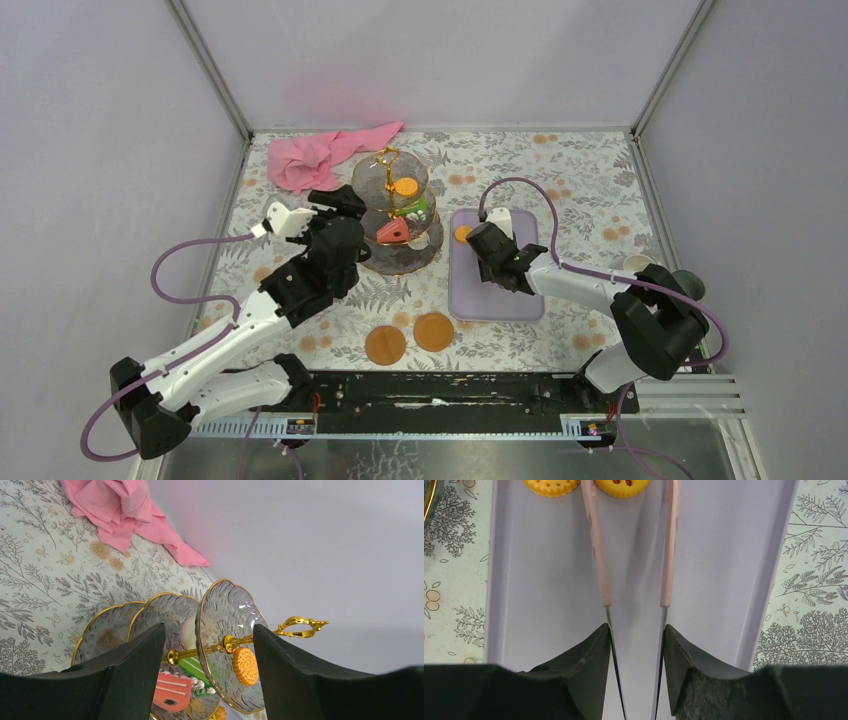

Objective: Serve the afternoon tea
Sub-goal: Pick up the desert from the tray.

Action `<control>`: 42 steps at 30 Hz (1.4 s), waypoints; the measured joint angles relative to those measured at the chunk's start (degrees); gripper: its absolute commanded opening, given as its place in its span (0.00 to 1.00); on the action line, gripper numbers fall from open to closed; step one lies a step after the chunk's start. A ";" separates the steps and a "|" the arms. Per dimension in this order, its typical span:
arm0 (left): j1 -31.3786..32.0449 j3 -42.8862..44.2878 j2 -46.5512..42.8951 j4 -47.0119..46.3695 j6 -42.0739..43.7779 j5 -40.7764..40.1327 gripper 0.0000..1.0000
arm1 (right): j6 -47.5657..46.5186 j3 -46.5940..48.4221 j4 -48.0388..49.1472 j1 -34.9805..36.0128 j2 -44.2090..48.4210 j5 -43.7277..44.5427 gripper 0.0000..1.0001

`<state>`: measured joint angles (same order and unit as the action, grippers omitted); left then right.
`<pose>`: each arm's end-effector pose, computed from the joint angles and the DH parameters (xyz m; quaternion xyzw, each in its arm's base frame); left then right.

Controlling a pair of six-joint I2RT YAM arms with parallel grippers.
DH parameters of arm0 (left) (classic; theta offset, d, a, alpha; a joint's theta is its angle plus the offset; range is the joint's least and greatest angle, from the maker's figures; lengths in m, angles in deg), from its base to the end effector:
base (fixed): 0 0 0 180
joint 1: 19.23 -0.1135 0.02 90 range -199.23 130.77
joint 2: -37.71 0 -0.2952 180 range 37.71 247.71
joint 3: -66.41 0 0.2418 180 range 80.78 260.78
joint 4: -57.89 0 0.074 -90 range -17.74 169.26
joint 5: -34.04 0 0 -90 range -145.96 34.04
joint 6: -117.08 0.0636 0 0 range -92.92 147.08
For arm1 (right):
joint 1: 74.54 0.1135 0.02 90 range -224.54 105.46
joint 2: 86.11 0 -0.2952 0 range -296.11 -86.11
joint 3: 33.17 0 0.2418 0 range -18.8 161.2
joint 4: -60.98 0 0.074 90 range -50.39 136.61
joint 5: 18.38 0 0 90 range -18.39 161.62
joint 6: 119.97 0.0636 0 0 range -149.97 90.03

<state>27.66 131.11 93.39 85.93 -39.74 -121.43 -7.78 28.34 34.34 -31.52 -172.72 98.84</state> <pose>0.1702 -0.0972 0.3625 -0.4277 0.6202 -0.1682 0.6357 0.2409 0.1850 0.2031 -0.0902 0.9171 -0.0157 0.3881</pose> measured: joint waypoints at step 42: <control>0.31 -4.11 -4.20 -2.56 2.36 -1.75 0.71 | -2.03 3.39 -1.14 -3.52 0.87 -4.42 0.31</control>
<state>27.97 127.00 89.19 83.38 -37.38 -123.18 -9.81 31.72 33.20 -35.04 -171.84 94.42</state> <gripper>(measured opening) 0.709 0.413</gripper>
